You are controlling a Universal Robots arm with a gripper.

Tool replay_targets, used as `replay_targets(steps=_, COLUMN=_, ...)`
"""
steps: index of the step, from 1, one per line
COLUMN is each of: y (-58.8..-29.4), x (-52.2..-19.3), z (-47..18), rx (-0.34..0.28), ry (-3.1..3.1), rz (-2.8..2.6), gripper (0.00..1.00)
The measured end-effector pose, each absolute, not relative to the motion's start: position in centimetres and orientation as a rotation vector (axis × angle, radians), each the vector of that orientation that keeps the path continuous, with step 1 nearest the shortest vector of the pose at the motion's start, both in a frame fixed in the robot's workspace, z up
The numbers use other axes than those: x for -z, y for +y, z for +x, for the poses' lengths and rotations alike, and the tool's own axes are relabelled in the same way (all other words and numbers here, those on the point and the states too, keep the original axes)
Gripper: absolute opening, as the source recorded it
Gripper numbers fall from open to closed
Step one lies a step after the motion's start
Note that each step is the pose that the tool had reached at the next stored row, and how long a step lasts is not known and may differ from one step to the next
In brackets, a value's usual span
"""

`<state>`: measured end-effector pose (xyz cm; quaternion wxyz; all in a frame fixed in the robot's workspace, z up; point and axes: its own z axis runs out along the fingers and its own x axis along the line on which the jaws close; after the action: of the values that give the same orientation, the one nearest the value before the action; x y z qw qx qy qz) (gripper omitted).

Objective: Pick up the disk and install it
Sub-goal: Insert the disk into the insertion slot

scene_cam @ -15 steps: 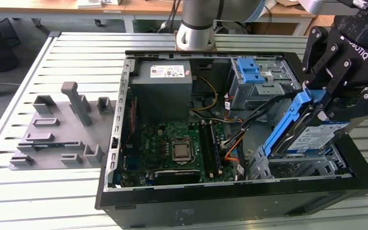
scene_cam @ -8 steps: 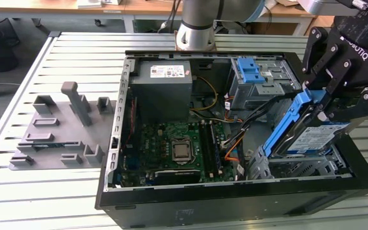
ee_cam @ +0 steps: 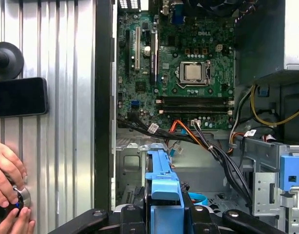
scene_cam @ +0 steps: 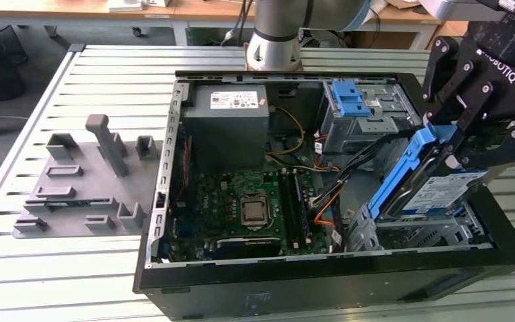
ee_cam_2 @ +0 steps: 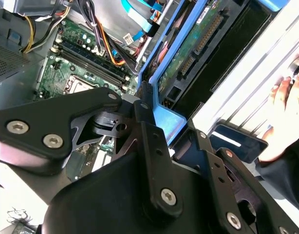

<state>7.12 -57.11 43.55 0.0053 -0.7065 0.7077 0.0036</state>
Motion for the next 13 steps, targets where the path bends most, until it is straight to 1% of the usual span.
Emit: replay_targets(steps=13, y=-57.09, x=-43.07, z=7.12, rx=-0.013, ry=2.219, rz=-2.209, gripper=0.36)
